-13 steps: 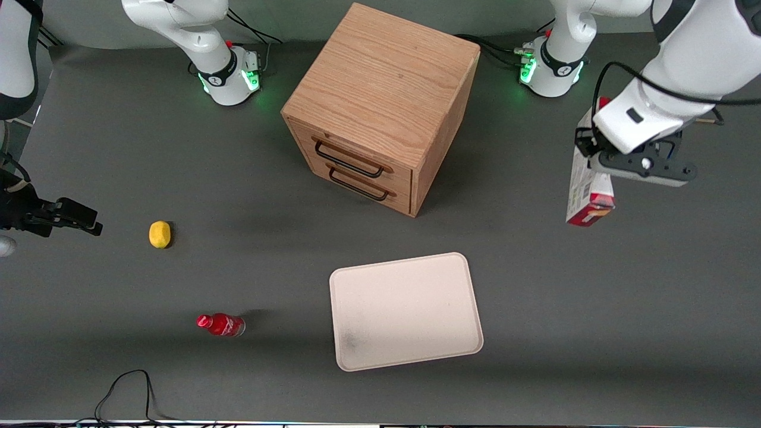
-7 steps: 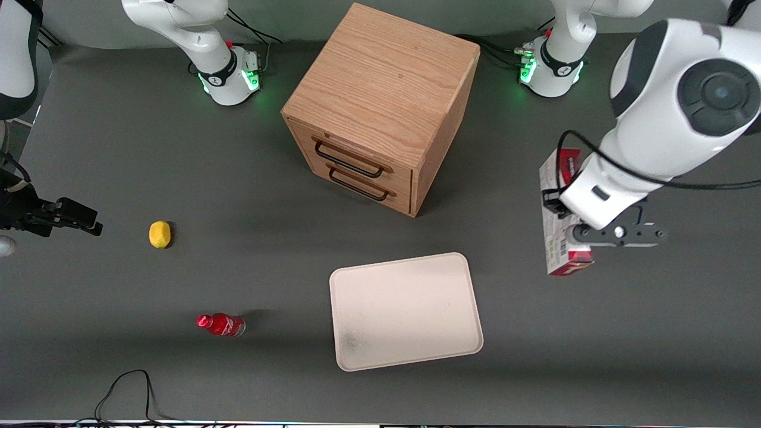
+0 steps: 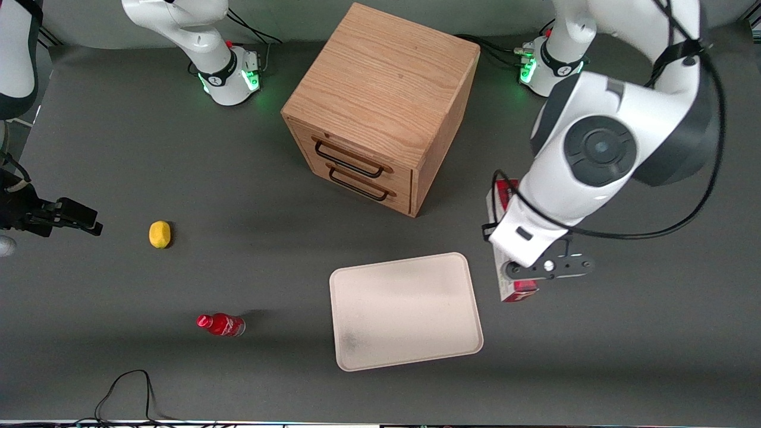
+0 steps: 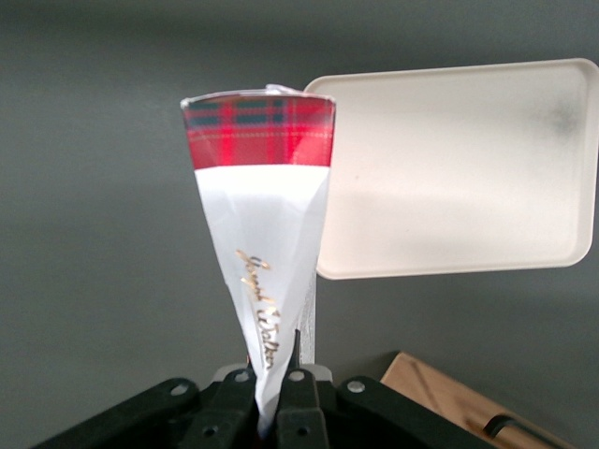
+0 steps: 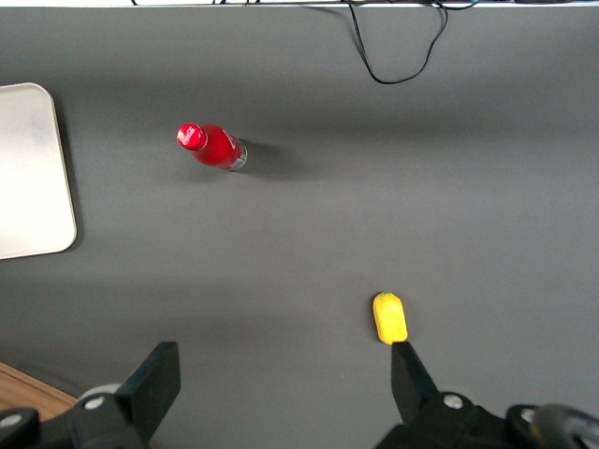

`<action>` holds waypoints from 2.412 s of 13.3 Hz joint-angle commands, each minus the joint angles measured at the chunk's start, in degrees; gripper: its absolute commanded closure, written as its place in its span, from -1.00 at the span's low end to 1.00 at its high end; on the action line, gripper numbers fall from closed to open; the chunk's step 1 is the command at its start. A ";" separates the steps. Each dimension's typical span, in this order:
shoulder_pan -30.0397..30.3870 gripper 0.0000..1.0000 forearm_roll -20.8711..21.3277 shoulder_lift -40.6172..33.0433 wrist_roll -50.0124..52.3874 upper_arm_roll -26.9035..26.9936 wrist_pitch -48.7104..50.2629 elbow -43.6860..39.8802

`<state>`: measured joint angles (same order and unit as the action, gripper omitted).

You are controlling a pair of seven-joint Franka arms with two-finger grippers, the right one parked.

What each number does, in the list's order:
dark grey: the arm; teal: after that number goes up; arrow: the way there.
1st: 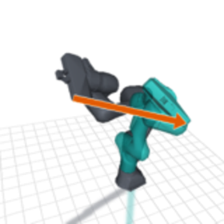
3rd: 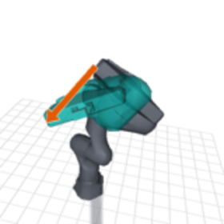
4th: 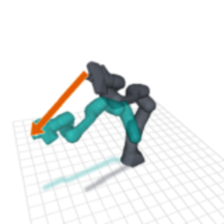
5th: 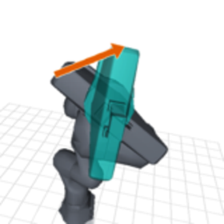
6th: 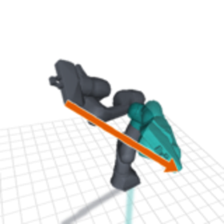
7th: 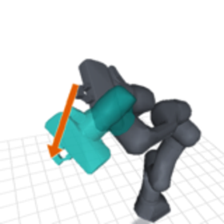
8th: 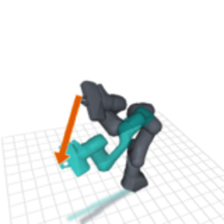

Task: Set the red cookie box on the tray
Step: 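Carry the held cookie box over the cream tray, then lower the cookie box onto the tray and open the left gripper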

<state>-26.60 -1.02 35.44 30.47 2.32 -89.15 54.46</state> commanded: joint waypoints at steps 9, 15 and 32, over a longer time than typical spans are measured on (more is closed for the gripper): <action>-2.32 1.00 -0.22 7.01 6.88 -0.21 -11.81 0.19; -1.88 1.00 -0.22 13.50 7.06 -0.21 -18.41 2.67; -1.79 -1.00 0.58 18.44 7.41 -0.21 -30.56 9.44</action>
<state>-28.12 -0.93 54.90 36.81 2.00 -118.78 62.56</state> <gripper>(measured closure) 0.709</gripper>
